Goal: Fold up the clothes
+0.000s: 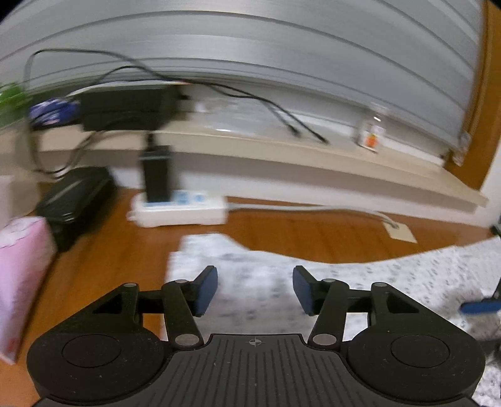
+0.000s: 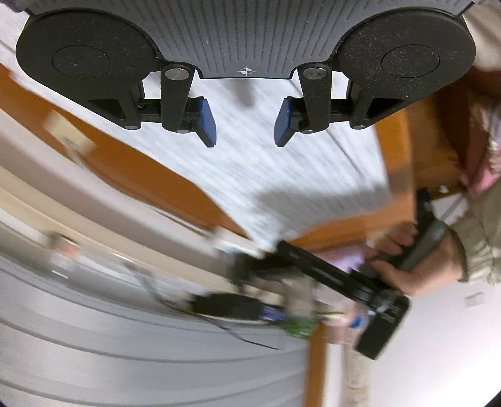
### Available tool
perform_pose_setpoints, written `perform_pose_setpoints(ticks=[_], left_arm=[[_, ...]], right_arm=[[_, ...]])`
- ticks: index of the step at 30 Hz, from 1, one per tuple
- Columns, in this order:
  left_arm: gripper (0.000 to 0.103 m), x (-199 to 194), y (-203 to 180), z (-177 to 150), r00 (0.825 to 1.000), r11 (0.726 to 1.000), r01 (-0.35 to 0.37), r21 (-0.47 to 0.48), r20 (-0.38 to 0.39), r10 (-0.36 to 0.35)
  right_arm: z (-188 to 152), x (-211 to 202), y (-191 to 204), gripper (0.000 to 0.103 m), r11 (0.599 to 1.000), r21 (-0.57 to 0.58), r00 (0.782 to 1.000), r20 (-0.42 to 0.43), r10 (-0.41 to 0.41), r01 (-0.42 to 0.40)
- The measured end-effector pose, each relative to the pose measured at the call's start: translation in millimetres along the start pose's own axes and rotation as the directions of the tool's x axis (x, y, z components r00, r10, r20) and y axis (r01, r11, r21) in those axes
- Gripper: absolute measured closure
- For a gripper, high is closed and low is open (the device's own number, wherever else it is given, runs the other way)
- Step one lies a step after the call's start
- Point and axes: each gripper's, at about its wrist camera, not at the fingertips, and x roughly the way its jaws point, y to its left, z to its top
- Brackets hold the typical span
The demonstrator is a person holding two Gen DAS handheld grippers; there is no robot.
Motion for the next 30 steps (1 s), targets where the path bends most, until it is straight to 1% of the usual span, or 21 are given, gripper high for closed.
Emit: perform_pose_setpoints(ticks=[1, 2, 3, 4, 9, 12, 15, 19, 22, 28, 30], left_arm=[[0.04, 5.2, -10.5, 0.6, 1.0, 1.0, 0.011, 0.018, -0.003, -0.011], [0.039, 10.4, -20.9, 1.1, 1.0, 0.999, 0.024, 0.036, -0.005, -0.024], [0.039, 16.0, -32.6, 2.0, 0.999, 0.998, 0.041, 0.053, -0.009, -0.041], [0.039, 21.4, -44.2, 2.8, 0.998, 0.996, 0.061, 0.066, -0.013, -0.06], [0.037, 56.0, -103.0, 10.0, 0.988, 0.981, 0.151, 0.122, -0.035, -0.148], [0.037, 80.3, -140.5, 11.1, 0.979, 0.967, 0.204, 0.153, -0.054, -0.198], [0.037, 99.6, -175.8, 9.2, 0.969, 0.952, 0.247, 0.181, -0.076, -0.236], [0.037, 113.0, -213.3, 1.4, 0.957, 0.925, 0.289, 0.246, -0.094, -0.274], [0.037, 119.6, -238.3, -4.2, 0.947, 0.901, 0.321, 0.292, -0.114, -0.3], [0.036, 131.4, -276.2, -11.6, 0.926, 0.856, 0.378, 0.353, -0.163, -0.341], [0.037, 135.8, -283.1, -13.6, 0.925, 0.849, 0.379, 0.368, -0.172, -0.339]], right_arm=[[-11.3, -10.5, -12.7, 0.062, 0.999, 0.013, 0.999, -0.015, -0.031, 0.031], [-22.7, -21.3, -24.8, 0.074, 0.998, 0.03, 0.998, -0.032, -0.057, 0.058], [-34.2, -32.3, -36.4, 0.083, 0.995, 0.048, 0.996, -0.05, -0.08, 0.082], [-44.8, -42.5, -45.7, 0.087, 0.993, 0.065, 0.993, -0.066, -0.096, 0.101], [-85.3, -83.0, -62.4, 0.087, 0.981, 0.14, 0.988, -0.084, -0.127, 0.137], [-93.9, -89.5, -59.2, 0.087, 0.977, 0.16, 0.989, -0.062, -0.131, 0.139], [-95.4, -84.2, -53.1, 0.087, 0.981, 0.144, 0.99, -0.068, -0.124, 0.133], [-108.0, -104.5, -55.1, 0.087, 0.979, 0.136, 0.986, -0.088, -0.142, 0.153], [-117.6, -119.0, -55.8, 0.085, 0.976, 0.162, 0.987, -0.081, -0.136, 0.147], [-124.6, -123.9, -45.6, 0.069, 0.98, 0.179, 0.996, -0.055, -0.076, 0.084], [-123.1, -120.2, -44.5, 0.067, 0.982, 0.177, 0.997, -0.05, -0.062, 0.069]])
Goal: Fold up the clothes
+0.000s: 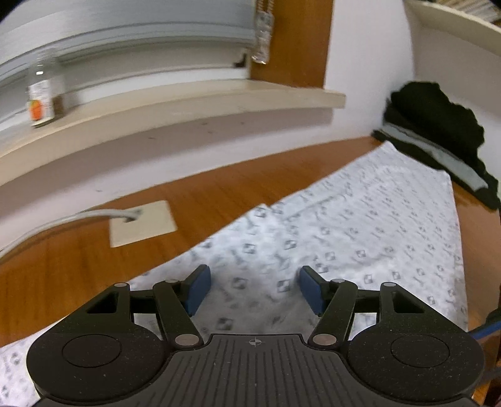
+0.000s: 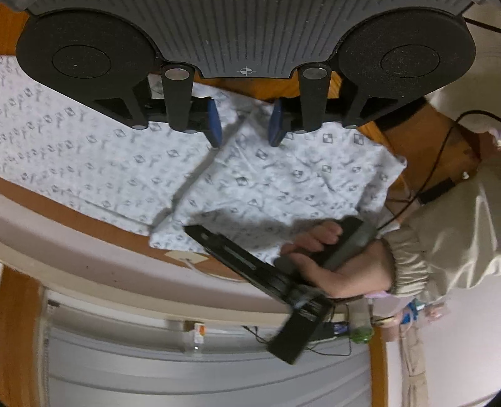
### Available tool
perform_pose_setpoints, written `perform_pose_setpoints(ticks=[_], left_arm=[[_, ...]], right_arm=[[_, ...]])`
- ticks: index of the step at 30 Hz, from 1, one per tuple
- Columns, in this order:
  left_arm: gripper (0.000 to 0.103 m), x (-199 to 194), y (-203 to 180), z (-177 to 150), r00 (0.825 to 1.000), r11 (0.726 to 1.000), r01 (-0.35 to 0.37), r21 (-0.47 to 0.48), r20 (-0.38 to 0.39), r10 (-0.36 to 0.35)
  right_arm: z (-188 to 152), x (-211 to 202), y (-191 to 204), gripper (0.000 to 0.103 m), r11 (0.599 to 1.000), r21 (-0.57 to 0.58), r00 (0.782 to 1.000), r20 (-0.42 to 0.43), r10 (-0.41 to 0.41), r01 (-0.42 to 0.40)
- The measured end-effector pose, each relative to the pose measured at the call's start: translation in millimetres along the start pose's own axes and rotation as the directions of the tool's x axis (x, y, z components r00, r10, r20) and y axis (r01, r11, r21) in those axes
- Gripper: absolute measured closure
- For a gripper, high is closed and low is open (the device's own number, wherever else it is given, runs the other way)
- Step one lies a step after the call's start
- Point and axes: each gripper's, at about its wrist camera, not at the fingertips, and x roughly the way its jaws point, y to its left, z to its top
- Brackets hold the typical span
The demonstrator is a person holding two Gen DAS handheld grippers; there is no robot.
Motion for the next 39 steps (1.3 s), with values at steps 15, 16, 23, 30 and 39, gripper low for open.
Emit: perform_pose_setpoints(ticks=[15, 16, 23, 30, 39], left_arm=[[0.033, 5.9, -0.4, -6.3, 0.999, 0.999, -0.03, 0.035, 0.029, 0.029], [0.032, 6.0, -0.3, -6.3, 0.999, 0.999, -0.028, 0.036, 0.029, 0.027], [0.031, 6.2, -0.4, -3.1, 0.999, 0.999, -0.031, 0.03, 0.028, 0.03], [0.032, 18.9, -7.7, 9.4, 0.998, 0.997, -0.065, 0.05, 0.001, 0.065], [0.034, 21.1, 1.7, 16.5, 0.997, 0.997, -0.072, 0.015, 0.02, 0.072]], right_arm=[[-20.1, -37.4, 39.4, 0.101, 0.999, -0.044, 1.0, 0.027, -0.006, 0.007], [-21.1, -38.1, 42.7, 0.101, 0.999, -0.052, 1.0, 0.024, -0.014, 0.015], [-16.3, -45.8, 39.2, 0.098, 0.997, -0.047, 0.996, 0.07, -0.062, 0.065], [-9.7, -11.1, 35.7, 0.077, 0.999, -0.033, 0.997, 0.072, -0.023, 0.026], [-25.6, -11.1, 33.9, 0.09, 1.0, 0.008, 0.999, 0.049, 0.015, -0.015]])
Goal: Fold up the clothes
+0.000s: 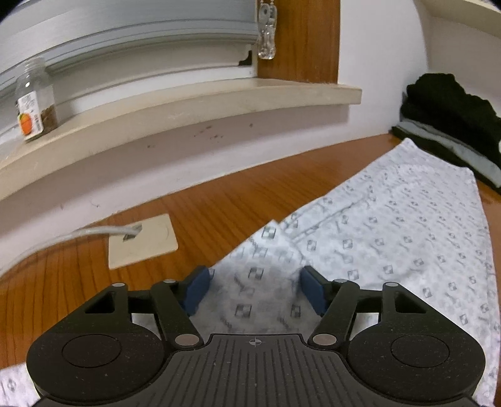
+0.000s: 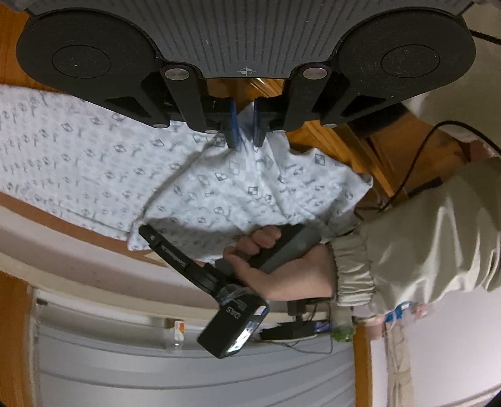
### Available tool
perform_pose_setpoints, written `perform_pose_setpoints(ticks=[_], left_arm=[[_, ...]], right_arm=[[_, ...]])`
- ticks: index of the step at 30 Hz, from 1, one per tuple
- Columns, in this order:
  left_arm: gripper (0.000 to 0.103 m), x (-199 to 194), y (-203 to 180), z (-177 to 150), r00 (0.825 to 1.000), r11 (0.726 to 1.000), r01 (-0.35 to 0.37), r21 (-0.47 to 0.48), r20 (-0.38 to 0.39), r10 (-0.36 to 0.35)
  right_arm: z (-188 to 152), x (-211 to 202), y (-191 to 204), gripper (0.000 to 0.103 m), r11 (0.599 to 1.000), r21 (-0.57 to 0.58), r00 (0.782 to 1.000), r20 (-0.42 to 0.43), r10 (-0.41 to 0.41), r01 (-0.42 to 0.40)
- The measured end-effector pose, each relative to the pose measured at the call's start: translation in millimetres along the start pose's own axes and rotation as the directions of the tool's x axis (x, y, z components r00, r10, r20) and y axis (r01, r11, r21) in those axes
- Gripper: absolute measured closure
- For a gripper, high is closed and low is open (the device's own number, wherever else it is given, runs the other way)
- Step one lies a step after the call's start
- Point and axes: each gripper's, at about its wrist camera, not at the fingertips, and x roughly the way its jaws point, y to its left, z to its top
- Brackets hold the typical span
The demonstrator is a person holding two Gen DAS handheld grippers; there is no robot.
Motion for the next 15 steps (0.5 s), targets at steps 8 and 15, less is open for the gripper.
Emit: perform_pose_setpoints(ticks=[8, 15], left_arm=[[0.077, 15.0, -0.5, 17.9, 1.0, 0.999, 0.013, 0.039, -0.011, -0.013], [0.099, -11.7, 9.9, 27.3, 0.995, 1.0, -0.004, -0.023, 0.098, 0.006]], right_arm=[[-6.6, 5.4, -2.8, 0.07, 1.0, 0.029, 1.0, 0.01, 0.002, -0.003], [-1.0, -7.5, -4.8, 0.099, 1.0, 0.013, 0.996, 0.092, -0.007, 0.006]])
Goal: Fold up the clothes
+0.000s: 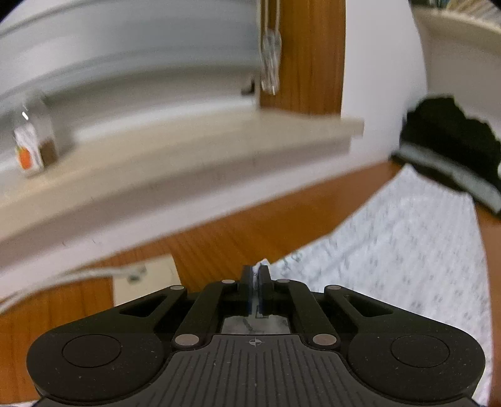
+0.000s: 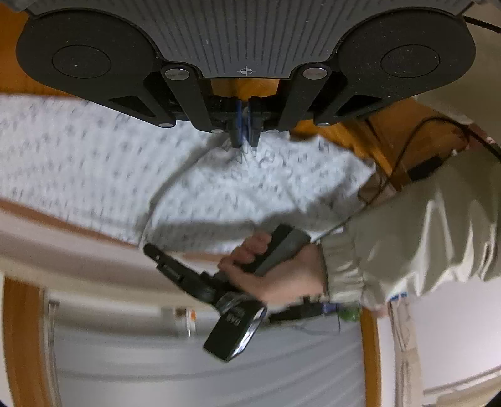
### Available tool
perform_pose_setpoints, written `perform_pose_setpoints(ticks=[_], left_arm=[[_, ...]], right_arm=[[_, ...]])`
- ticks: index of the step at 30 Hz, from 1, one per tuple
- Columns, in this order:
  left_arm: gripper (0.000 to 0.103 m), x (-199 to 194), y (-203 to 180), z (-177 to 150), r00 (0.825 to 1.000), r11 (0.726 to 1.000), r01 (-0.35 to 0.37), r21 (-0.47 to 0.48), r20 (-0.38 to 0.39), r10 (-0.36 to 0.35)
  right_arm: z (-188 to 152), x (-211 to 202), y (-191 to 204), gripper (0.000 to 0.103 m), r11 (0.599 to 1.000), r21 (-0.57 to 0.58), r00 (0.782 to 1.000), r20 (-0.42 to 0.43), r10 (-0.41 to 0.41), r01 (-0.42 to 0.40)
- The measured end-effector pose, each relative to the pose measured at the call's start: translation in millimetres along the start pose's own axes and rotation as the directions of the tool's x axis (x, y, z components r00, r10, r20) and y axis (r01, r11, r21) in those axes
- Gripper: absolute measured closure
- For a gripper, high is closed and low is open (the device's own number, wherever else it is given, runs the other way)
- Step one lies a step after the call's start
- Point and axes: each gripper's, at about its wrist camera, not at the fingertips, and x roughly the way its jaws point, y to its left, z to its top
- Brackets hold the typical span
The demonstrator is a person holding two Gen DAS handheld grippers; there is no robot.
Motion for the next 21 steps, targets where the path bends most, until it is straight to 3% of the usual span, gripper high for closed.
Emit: perform_pose_setpoints(ticks=[3, 8, 11, 14, 21], left_arm=[[0.099, -9.0, 10.5, 10.8, 0.999, 0.999, -0.025, -0.037, 0.041, 0.027], [0.094, 13.1, 11.0, 2.4, 0.998, 0.998, -0.06, -0.011, -0.037, 0.06], [0.077, 15.1, 10.9, -6.7, 0.994, 0.994, -0.102, -0.028, -0.044, 0.1], [0.061, 3.4, 11.1, -8.4, 0.998, 0.997, -0.066, -0.05, -0.023, 0.065], [0.049, -18.6, 8.3, -27.2, 0.998, 0.998, -0.06, 0.0, -0.018, 0.06]], right_arm=[[7.1, -3.0, -2.1, 0.099, 1.0, -0.025, 0.999, 0.029, -0.012, 0.013], [-0.6, 9.7, -13.7, 0.093, 0.997, -0.027, 0.997, -0.011, -0.074, 0.073], [-4.8, 7.1, -21.4, 0.083, 0.996, 0.002, 0.996, -0.008, -0.092, 0.092], [-1.5, 3.9, -25.8, 0.074, 0.995, 0.009, 0.995, 0.012, -0.104, 0.104], [47.8, 46.7, -50.5, 0.073, 0.985, -0.042, 0.986, 0.017, -0.167, 0.168]])
